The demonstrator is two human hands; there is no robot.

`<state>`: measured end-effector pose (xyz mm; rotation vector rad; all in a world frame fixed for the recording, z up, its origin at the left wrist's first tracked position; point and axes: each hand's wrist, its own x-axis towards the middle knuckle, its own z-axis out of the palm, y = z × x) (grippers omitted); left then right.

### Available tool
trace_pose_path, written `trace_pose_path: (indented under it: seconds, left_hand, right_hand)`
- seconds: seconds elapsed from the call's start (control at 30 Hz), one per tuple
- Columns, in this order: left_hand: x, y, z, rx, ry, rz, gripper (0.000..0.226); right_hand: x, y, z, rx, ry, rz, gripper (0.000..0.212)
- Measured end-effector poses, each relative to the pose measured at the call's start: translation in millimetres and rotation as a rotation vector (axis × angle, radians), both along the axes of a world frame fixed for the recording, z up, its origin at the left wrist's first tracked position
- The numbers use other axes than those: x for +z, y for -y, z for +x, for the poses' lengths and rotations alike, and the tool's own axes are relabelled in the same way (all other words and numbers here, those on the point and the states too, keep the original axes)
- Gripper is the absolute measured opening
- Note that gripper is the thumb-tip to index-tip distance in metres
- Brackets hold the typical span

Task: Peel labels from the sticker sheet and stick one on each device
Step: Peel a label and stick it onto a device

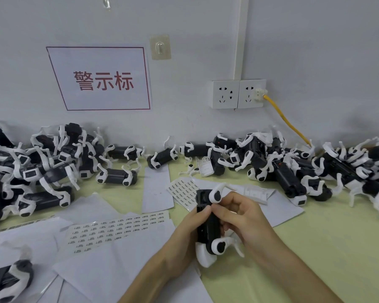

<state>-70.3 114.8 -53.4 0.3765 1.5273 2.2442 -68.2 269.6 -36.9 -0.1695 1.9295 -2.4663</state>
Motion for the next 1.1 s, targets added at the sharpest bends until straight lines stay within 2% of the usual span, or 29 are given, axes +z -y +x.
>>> trace_pose_path:
  seconds: [0.13,0.23,0.3,0.47,0.67,0.97,1.03,1.1]
  left_hand:
    - [0.5,-1.2,-0.7,0.071,-0.052,-0.102,0.034]
    - [2.2,-0.4,-0.2,0.057,-0.075,-0.107,0.019]
    - [3.3,-0.1,-0.2,0.046,-0.067,-0.082,0.022]
    - [2.8,-3.0,-2.4,0.073,0.003,-0.017,0.028]
    - [2.4,-6.0,-6.0,0.076,0.043,-0.006,0.033]
    - [6.2,-6.5,-1.2,0.081,0.183,0.082,0.026]
    - [7.5,-5.2,-1.6,0.074,0.166,0.060,0.020]
    - [7.6,-3.5,-2.4,0.080,0.105,-0.013,0.025]
  right_hand:
    - [-1.6,-0.3,0.1,0.025,-0.024,0.006,0.023]
    - [-0.9,2.4,1.5,0.050,-0.021,-0.040,0.010]
    - [0.0,3.8,1.9,0.027,-0.034,-0.020,0.006]
    - [0.8,3.6,2.2,-0.009,-0.076,0.087,0.025]
    - [4.6,5.1,3.6,0.016,-0.063,0.100,0.036]
    - [3.2,3.3,1.3,-0.033,-0.019,0.102,0.013]
    - [2.2,2.9,-0.2,-0.039,-0.001,0.114,0.011]
    - [2.3,1.1,-2.1,-0.063,0.030,0.146,0.013]
